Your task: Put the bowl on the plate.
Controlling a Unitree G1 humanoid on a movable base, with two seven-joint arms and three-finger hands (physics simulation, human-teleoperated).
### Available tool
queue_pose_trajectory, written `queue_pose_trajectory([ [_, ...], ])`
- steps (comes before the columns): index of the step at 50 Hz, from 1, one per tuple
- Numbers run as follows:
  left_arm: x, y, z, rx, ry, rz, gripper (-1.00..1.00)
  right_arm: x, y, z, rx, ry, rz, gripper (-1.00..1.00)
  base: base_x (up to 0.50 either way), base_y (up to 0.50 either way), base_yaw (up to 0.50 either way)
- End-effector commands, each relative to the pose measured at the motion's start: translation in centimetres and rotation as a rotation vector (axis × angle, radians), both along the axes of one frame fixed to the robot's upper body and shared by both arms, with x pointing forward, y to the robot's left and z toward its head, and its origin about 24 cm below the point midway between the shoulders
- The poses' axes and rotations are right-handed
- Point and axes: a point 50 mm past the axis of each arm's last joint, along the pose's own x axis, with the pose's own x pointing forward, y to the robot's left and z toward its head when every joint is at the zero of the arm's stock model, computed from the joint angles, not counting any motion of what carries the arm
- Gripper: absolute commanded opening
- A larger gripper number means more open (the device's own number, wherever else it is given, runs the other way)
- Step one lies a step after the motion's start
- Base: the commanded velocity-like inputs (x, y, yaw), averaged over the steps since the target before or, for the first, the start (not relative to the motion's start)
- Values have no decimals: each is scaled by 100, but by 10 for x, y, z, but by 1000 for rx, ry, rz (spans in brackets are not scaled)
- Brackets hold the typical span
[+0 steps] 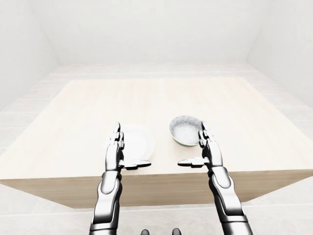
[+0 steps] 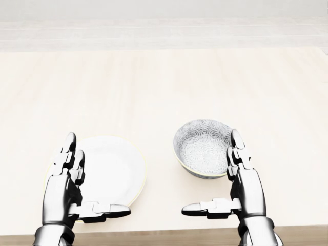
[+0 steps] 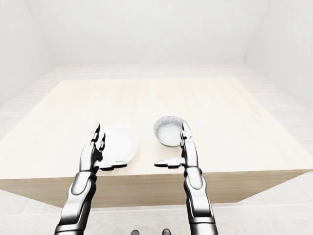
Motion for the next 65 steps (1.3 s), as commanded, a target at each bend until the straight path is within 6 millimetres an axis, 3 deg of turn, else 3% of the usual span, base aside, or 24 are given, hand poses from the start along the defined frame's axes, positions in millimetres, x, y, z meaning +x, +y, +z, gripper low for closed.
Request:
queue_pose_trajectory([
  [1,4,7,2,66,14,-21,100,1,-5,7,16,-18,4,100,0,0,0],
  [22,4,12,8,93,8,-23,100,1,-5,17,-31,-39,-4,100,0,0,0],
  [38,2,19,47,123,-127,-9,100,5,-5,44,-80,-124,6,100,0,0,0],
  [49,2,19,47,123,-127,-9,100,5,-5,44,-80,-124,6,100,0,0,0],
  [51,2,26,58,162,-167,0,100,4,-5,65,-127,-212,20,100,0,0,0],
  [65,2,28,57,168,-163,9,100,1,-5,63,-126,-204,23,100,0,18,0],
])
